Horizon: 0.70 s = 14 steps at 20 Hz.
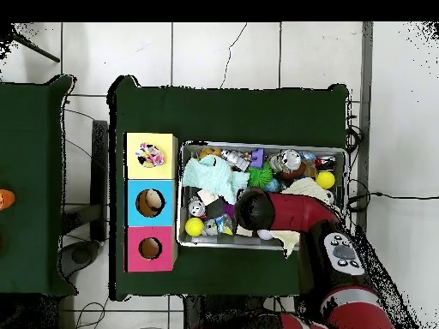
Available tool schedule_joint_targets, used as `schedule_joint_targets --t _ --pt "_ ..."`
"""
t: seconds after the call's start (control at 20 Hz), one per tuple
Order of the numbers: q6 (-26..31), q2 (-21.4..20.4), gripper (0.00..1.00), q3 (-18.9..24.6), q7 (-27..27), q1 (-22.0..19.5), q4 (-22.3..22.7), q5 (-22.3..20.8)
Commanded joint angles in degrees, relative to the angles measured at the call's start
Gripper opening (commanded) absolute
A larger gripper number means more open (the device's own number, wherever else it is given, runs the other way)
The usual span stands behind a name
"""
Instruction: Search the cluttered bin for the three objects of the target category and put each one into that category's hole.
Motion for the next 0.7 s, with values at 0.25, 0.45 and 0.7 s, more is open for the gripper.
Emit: schedule_joint_targets --t 0.25,0.45,0.7 --pt "1.58 -0.95 1.0 2.62 1.9 1.02 -1.62 -1.53" --pt "0.84 -0.37 1.0 2.7 2.07 0.95 -1.79 -1.61" --pt "0.55 -0.24 1.0 2.65 1.96 0.88 -1.71 -1.83"
